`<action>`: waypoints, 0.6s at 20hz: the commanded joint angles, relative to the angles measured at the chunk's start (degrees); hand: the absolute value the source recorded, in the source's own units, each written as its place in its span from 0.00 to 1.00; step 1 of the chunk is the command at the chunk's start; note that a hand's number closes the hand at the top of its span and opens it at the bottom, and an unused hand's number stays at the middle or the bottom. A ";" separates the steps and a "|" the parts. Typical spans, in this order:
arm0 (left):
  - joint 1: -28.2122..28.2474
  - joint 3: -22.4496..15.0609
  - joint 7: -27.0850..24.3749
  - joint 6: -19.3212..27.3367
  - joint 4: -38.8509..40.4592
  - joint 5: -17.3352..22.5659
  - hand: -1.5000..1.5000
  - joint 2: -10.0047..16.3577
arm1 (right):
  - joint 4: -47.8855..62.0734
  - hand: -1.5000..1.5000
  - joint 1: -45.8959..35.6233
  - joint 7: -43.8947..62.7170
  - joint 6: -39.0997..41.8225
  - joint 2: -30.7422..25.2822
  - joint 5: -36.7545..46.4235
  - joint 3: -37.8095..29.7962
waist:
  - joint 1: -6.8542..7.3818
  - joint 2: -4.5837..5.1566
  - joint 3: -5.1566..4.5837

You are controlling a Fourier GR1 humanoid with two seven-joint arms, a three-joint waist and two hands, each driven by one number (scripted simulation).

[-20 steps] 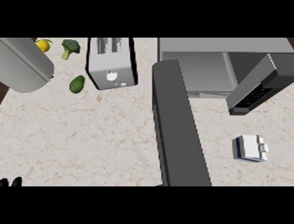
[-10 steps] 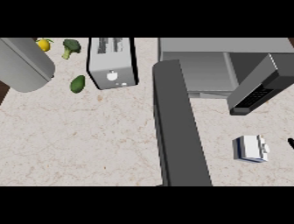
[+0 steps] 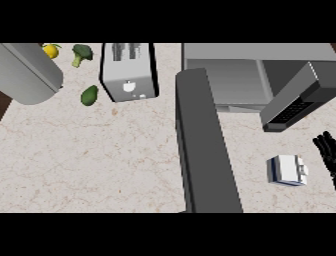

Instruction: Pick up the milk, place it into the microwave and close the microwave

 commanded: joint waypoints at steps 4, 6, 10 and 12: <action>3.20 -1.54 -3.74 -1.04 0.57 -0.42 0.00 -0.34 | 16.01 0.00 -6.28 -7.59 -5.92 -2.11 5.19 -2.15 | 0.10 0.05 0.04; 6.64 -1.96 -6.80 -1.81 0.58 -1.32 0.00 0.34 | 21.17 0.00 -9.96 -9.75 -7.17 -3.10 5.29 -2.92 | 0.49 0.01 0.05; 4.68 0.24 -5.92 -2.70 1.81 1.75 0.00 1.11 | 30.18 0.00 -12.99 -14.46 -8.58 -4.25 7.09 -2.37 | 0.05 0.13 0.04; 1.98 3.68 -2.16 -2.39 0.02 3.74 0.00 2.49 | 33.18 0.00 -14.70 -15.15 -5.79 -6.86 6.11 -2.80 | -0.25 0.22 0.03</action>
